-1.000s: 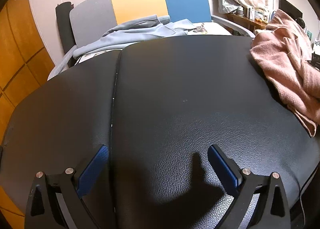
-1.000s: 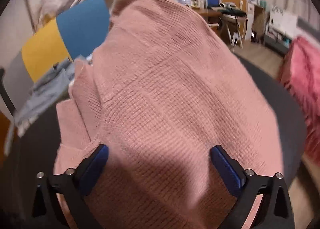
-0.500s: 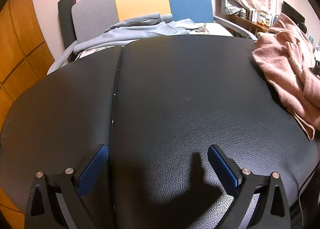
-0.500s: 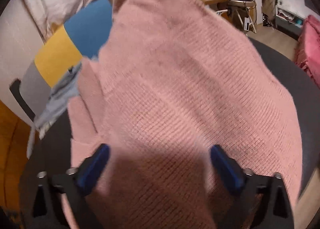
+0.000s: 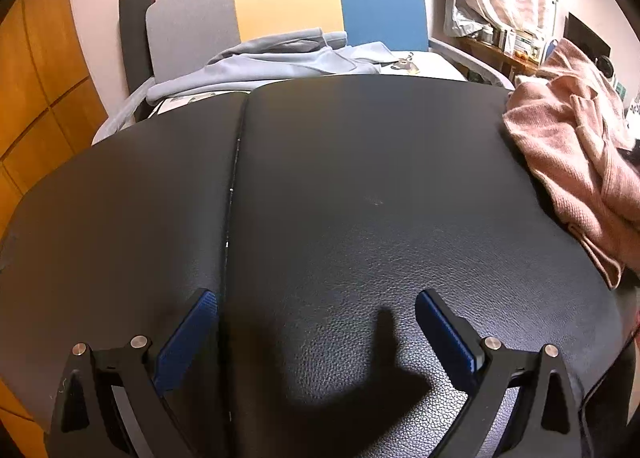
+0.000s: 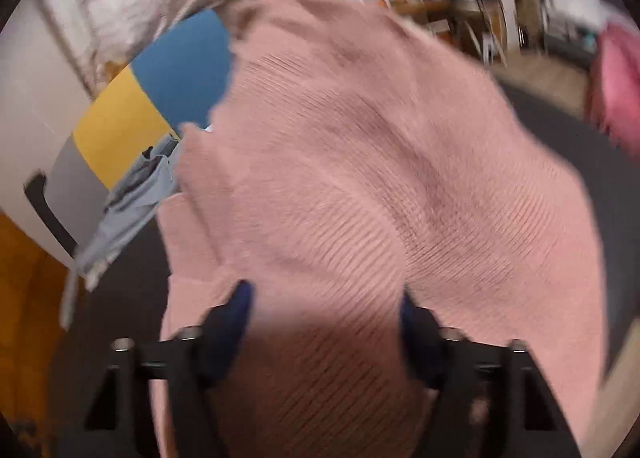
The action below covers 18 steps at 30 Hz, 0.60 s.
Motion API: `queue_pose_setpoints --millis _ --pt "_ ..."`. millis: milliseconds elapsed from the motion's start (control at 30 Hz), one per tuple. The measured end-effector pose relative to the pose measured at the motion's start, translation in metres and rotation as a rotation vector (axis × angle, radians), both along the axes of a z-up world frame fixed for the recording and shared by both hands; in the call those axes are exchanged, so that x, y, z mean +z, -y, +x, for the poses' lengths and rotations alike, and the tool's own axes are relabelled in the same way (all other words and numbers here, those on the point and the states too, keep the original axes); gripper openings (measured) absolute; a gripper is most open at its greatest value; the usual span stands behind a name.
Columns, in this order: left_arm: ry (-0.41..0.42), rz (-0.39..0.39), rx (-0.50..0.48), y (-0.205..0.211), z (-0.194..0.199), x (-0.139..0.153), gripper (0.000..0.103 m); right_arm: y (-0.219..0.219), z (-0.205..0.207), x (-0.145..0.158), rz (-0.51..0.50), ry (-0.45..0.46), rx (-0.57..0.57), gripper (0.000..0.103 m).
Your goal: Fold clothes
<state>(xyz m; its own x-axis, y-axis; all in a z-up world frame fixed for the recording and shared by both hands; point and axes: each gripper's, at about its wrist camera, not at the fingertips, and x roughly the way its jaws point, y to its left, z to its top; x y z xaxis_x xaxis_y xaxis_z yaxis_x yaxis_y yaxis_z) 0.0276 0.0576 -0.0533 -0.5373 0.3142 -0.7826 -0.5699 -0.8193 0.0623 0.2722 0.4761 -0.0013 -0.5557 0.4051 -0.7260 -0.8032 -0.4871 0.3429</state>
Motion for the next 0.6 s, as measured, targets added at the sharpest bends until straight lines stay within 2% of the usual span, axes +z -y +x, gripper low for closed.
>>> queue_pose_setpoints --millis 67,200,267,333,400,500,567,600 --pt "0.005 0.01 0.007 0.002 -0.002 0.0 0.102 0.01 -0.001 0.012 0.05 0.011 0.023 0.032" --pt "0.017 0.026 0.012 0.007 -0.007 -0.002 0.102 0.038 0.001 0.042 0.076 -0.099 0.031 0.024" --pt "0.009 0.031 0.02 0.01 -0.009 -0.001 0.102 0.057 -0.013 0.056 0.111 -0.151 0.077 0.021" --pt "0.004 0.042 0.037 0.016 -0.014 0.002 0.101 0.101 -0.04 0.069 0.177 -0.182 0.154 0.018" --pt "-0.002 0.058 0.066 0.026 -0.021 0.006 0.101 0.144 -0.067 0.082 0.256 -0.208 0.242 0.011" --pt "-0.021 0.077 0.13 0.048 -0.035 0.013 0.101 0.202 -0.12 0.092 0.329 -0.224 0.405 0.011" --pt "-0.028 0.083 0.188 0.067 -0.046 0.016 0.101 0.232 -0.166 0.085 0.335 -0.224 0.556 0.01" --pt "-0.029 0.085 0.211 0.075 -0.05 0.016 0.101 0.245 -0.183 0.073 0.299 -0.225 0.602 0.01"
